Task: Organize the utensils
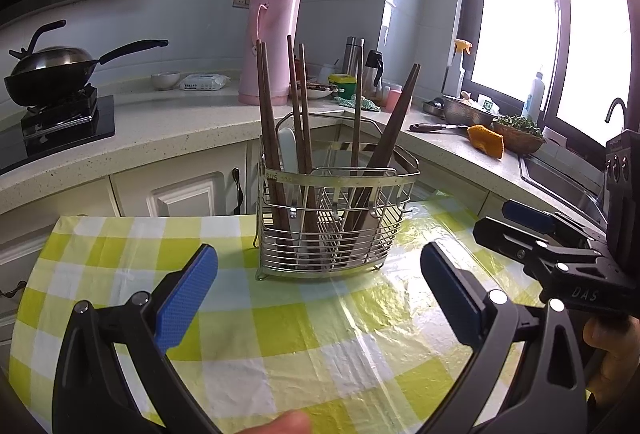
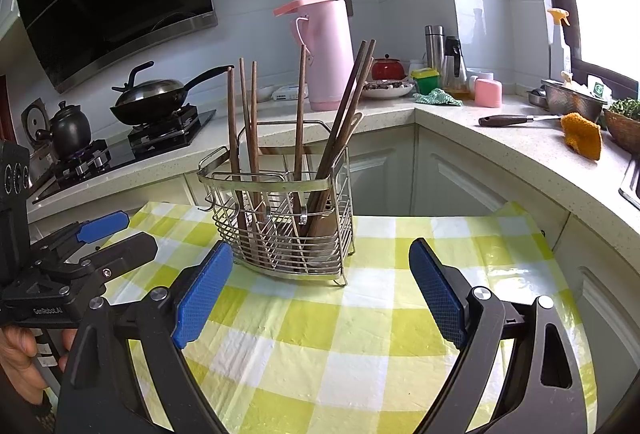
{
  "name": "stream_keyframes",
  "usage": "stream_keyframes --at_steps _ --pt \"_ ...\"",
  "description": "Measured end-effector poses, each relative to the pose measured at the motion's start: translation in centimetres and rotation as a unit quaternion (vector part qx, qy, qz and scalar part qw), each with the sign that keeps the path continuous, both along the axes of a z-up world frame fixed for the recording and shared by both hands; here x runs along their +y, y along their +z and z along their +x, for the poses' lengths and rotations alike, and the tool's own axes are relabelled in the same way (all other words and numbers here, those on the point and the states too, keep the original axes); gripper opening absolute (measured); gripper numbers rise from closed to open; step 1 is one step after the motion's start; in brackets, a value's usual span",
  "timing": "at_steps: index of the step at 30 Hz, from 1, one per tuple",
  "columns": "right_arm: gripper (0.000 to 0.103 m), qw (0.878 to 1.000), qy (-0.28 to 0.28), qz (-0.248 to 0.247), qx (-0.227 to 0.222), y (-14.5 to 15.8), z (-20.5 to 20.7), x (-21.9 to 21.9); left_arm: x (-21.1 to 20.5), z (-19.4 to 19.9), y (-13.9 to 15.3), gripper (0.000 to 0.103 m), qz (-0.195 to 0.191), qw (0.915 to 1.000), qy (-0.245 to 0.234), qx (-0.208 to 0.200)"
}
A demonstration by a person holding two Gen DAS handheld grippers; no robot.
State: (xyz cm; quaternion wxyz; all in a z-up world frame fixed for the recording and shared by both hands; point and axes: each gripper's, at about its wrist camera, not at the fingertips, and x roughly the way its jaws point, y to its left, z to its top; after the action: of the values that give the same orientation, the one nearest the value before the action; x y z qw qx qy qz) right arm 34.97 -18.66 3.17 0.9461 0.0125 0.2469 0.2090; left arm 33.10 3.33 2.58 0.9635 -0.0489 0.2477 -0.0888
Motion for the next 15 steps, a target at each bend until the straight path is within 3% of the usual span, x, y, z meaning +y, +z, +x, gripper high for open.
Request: stream_keyframes --at_steps 15 --pt "0.084 1.000 0.000 0.002 0.001 -0.03 -0.07 -0.08 -0.04 -0.04 0.03 0.098 0.001 1.0000 0.000 0.000"
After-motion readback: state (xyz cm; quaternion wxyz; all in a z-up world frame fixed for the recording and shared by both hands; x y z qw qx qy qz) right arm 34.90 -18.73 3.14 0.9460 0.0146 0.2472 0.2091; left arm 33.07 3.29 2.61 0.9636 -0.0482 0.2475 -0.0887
